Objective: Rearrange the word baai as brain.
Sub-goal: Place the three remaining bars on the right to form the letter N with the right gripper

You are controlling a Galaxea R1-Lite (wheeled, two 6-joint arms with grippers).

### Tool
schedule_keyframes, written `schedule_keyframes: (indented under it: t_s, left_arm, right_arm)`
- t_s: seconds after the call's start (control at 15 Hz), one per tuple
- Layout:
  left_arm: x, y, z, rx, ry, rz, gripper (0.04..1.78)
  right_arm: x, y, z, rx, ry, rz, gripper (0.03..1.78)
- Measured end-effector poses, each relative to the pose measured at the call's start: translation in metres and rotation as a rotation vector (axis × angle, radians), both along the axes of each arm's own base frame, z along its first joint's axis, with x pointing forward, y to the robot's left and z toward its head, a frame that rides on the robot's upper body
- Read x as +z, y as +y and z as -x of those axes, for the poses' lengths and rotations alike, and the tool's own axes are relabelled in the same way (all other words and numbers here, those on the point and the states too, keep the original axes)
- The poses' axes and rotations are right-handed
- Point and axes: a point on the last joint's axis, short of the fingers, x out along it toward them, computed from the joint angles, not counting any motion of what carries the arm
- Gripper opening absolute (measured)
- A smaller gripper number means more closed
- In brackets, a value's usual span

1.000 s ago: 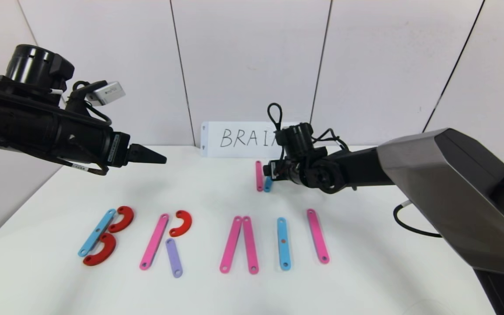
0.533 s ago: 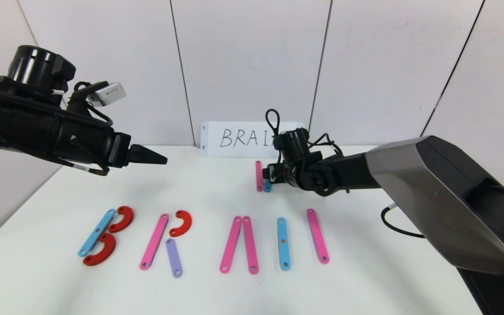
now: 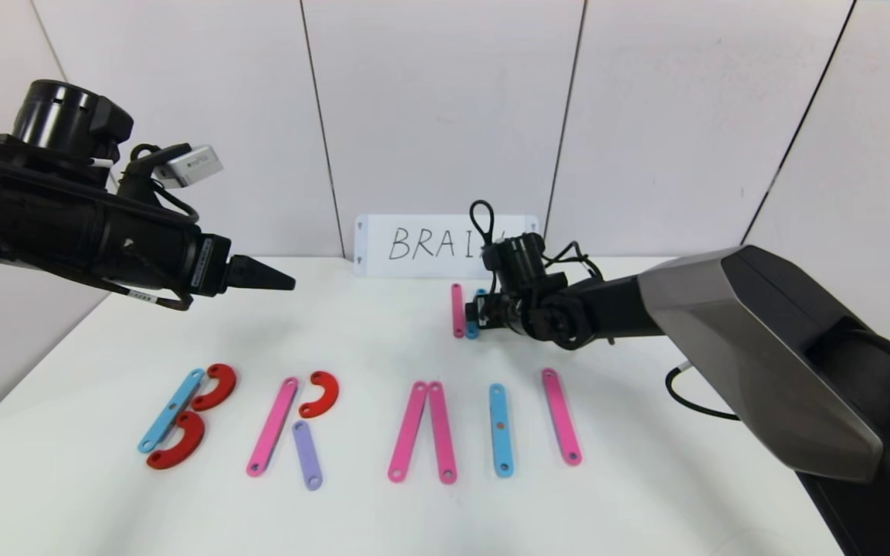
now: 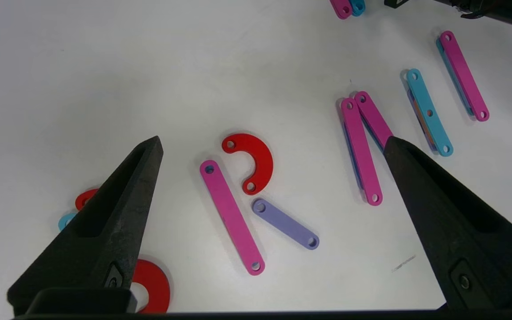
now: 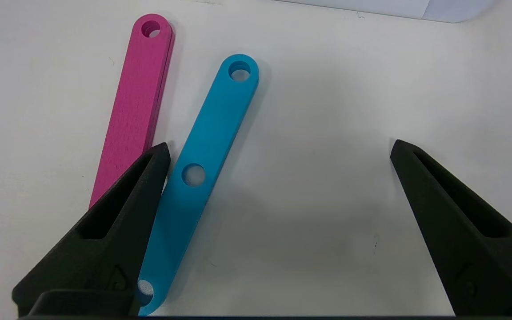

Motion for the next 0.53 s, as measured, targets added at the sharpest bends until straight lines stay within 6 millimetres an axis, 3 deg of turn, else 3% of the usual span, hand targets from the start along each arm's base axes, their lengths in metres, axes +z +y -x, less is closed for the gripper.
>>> schedule_keyframes:
  t_s: [0.27,0.53]
  left_arm:
    - [0.0003,0.0001,0.0007,-0.001,-0.001,0.0,1.74]
    - [0.0005,0.0001,0.0008,-0.001,-0.002,0.0,1.74]
  right_arm:
    - [-0.0022,0.0041,0.003,0.009,0.006,0.003,1.6]
    - [-0.0038,0.0052,0.0029,0.011,0.006,0.0,1.05]
